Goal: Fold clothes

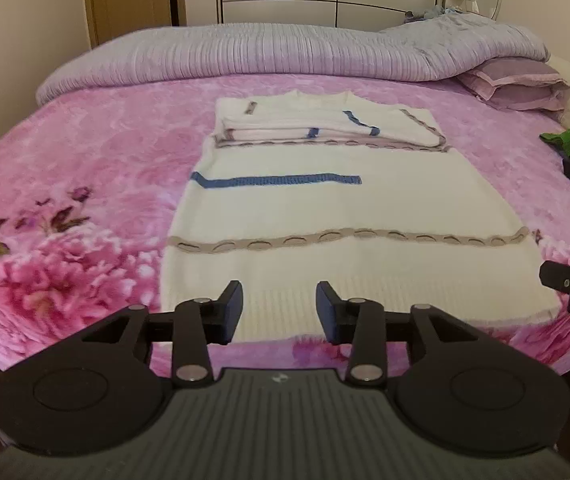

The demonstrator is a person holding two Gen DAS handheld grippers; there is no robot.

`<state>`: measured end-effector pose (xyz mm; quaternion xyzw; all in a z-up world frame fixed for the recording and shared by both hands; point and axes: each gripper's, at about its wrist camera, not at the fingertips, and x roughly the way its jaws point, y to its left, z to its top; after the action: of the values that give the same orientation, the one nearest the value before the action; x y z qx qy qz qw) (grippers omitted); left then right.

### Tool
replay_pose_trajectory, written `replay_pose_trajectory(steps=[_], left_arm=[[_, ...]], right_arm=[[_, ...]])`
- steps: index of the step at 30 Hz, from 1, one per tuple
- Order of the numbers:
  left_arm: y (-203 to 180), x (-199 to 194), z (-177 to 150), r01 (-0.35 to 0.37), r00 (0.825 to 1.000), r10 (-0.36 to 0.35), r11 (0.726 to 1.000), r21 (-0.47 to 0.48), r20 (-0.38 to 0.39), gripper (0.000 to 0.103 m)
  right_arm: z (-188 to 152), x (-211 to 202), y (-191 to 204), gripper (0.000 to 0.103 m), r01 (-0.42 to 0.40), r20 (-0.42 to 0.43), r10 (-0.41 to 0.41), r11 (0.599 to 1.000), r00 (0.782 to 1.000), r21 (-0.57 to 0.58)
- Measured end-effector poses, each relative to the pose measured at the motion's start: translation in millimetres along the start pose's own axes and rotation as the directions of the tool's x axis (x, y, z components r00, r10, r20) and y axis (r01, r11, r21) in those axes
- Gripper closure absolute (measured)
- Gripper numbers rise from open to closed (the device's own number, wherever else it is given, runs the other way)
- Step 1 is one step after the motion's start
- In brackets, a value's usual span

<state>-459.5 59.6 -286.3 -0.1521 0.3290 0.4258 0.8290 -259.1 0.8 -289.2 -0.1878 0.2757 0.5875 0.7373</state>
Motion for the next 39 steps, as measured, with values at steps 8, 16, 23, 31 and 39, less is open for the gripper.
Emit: replay_pose_trajectory(steps=[8,16,23,31,39], left_arm=[[-8.9,-9.2,-25.3,0.015,0.999,-0.014,1.000,0.028,-0.049,0.064],[-13.1,-32.9,-29.2,0.024,1.000,-0.024,0.999,0.034,-0.014,0.061],[-16.7,-48.2,-33.3,0.026,1.000,-0.026,0.999,0.043,0.008,0.059],[-17.8,-57.5,-35.5,0.028,0.999,-0.029,0.998,0.051,0.027,0.059],[-15.6,-61.9,-36.9,0.034,0.999,-0.036,0.998,0.050,0.036,0.059]], right_arm=[[-21.4,-8.9,-3.8,0.051,-0.043,-0.071,0.050,0.995,0.996,0.089],[-27.6,-26.1,3.8,0.051,-0.028,-0.053,0.031,0.998,0.998,0.060],[-30.1,-37.4,6.6,0.051,-0.034,-0.038,0.037,0.998,0.999,0.054],[-31.1,-47.7,11.1,0.051,-0.043,-0.016,0.044,0.998,0.999,0.040],[-31.3,-52.5,14.5,0.051,-0.046,-0.005,0.046,0.999,0.999,0.028]])
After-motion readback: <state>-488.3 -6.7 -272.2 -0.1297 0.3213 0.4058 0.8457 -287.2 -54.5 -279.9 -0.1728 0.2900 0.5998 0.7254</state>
